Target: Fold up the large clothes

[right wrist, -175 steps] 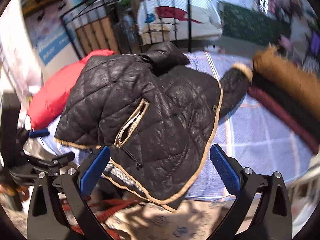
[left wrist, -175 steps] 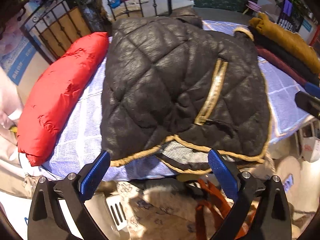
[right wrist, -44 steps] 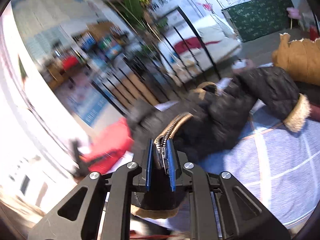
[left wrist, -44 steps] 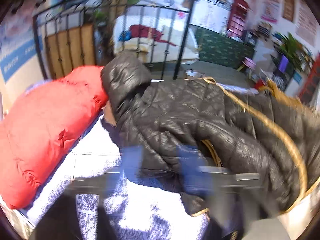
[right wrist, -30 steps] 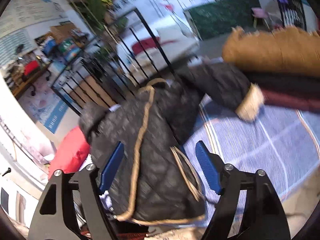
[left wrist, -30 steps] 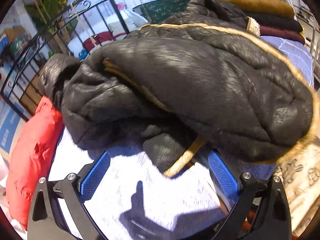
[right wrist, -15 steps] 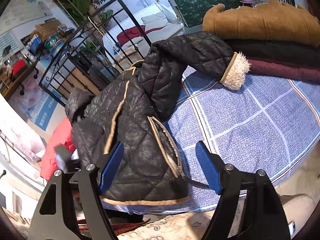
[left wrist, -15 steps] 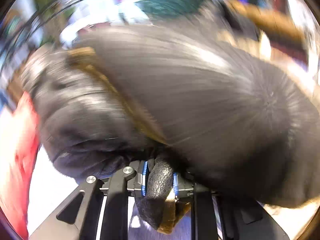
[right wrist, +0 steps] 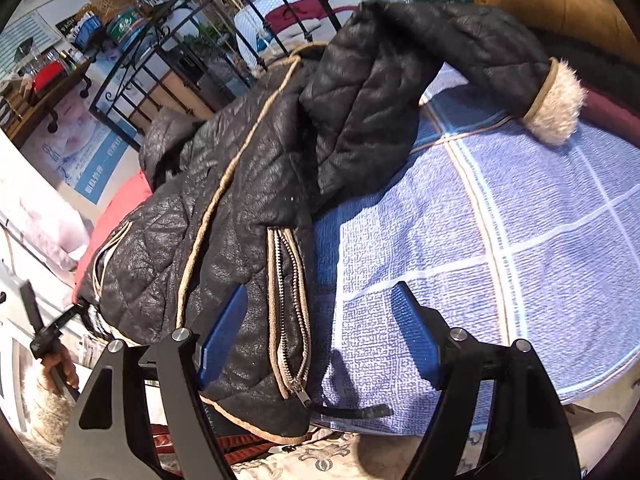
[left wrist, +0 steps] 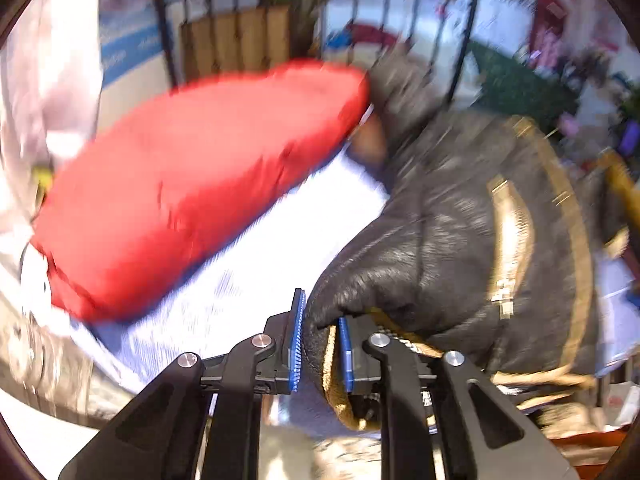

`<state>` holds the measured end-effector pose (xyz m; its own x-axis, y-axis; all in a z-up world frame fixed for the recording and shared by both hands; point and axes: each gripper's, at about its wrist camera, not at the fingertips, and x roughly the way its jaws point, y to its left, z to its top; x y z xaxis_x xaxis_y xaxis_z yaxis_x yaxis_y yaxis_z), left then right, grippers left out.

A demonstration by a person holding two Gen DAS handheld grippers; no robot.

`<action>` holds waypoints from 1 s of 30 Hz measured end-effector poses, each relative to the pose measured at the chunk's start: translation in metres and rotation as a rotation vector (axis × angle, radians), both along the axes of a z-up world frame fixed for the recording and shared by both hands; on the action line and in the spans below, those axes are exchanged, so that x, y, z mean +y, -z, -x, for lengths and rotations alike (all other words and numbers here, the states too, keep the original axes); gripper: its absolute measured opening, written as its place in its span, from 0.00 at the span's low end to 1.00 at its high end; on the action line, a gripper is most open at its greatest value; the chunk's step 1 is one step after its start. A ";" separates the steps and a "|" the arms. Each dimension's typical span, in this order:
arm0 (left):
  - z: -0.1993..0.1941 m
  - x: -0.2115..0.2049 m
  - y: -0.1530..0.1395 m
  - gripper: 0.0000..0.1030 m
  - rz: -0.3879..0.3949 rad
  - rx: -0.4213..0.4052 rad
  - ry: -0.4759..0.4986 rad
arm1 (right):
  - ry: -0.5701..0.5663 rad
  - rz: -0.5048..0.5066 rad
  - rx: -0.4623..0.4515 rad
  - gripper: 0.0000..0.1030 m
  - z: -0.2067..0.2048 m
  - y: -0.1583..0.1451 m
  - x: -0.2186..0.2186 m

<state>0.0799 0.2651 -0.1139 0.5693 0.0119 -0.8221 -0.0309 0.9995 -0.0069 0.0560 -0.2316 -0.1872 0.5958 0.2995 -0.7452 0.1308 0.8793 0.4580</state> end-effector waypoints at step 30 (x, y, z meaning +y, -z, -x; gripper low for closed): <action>0.040 0.013 -0.082 0.94 0.244 -0.255 0.042 | 0.388 -0.159 0.044 0.17 -0.176 0.034 -0.016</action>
<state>0.0402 0.2783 -0.0320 0.7521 -0.1955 -0.6294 0.0438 0.9677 -0.2482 0.2324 -0.2474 -0.2208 0.6558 0.1727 -0.7350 0.4606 0.6798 0.5707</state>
